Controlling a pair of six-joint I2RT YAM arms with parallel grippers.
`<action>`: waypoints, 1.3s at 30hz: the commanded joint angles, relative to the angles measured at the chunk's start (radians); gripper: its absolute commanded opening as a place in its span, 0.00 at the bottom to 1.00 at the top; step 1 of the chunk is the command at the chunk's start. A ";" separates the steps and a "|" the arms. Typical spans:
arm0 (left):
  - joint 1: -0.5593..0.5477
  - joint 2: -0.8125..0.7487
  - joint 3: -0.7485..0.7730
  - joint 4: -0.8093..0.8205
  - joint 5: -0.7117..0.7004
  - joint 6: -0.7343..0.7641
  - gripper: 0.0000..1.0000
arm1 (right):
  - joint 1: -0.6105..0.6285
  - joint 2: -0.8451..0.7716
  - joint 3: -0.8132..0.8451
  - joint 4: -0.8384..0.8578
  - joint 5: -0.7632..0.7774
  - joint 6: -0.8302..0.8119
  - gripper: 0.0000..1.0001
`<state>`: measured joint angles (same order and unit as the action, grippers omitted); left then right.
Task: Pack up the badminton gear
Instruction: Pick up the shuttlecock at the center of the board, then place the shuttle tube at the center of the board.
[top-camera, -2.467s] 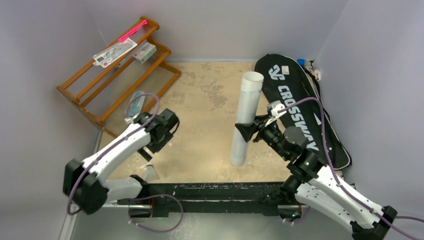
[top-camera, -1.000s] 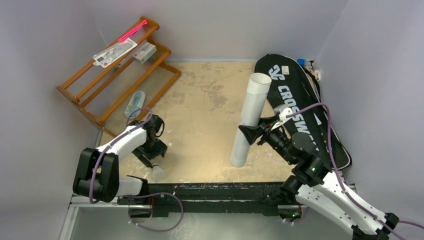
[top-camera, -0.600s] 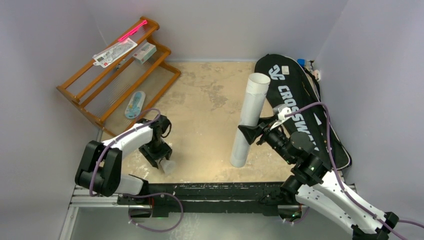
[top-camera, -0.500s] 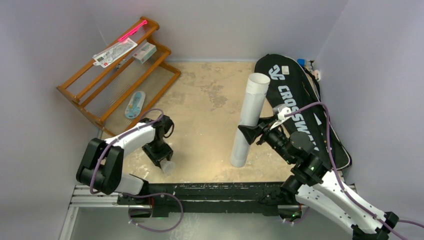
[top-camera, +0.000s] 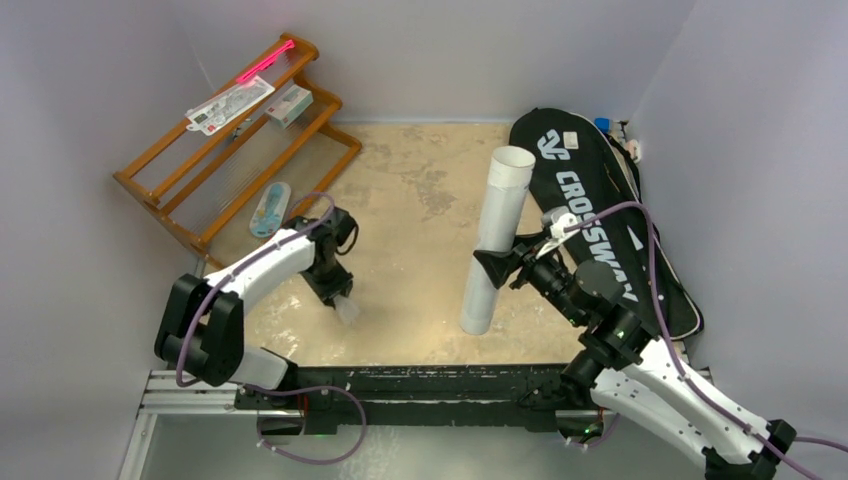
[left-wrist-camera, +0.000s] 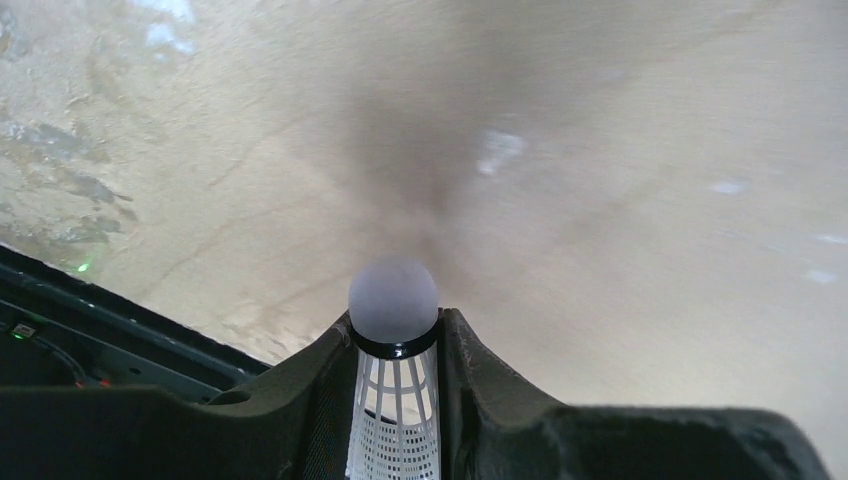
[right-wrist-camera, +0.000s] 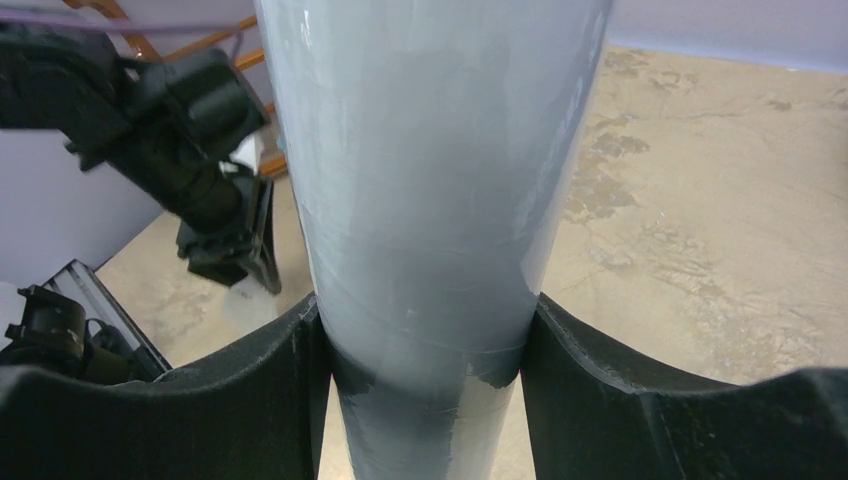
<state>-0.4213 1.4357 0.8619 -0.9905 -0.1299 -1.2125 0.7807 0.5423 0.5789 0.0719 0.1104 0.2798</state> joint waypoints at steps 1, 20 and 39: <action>-0.004 -0.046 0.216 -0.060 -0.018 0.051 0.27 | 0.006 0.038 -0.004 0.106 -0.033 -0.008 0.45; 0.095 -0.271 0.454 0.114 0.096 0.187 0.34 | 0.006 0.456 -0.141 0.924 -0.204 -0.353 0.42; 0.104 -0.356 0.359 0.152 0.153 0.247 0.35 | 0.006 0.819 -0.223 1.520 -0.091 -0.473 0.43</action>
<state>-0.3229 1.1160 1.2461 -0.8825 0.0059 -0.9901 0.7845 1.3651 0.3538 1.4189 -0.0528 -0.1909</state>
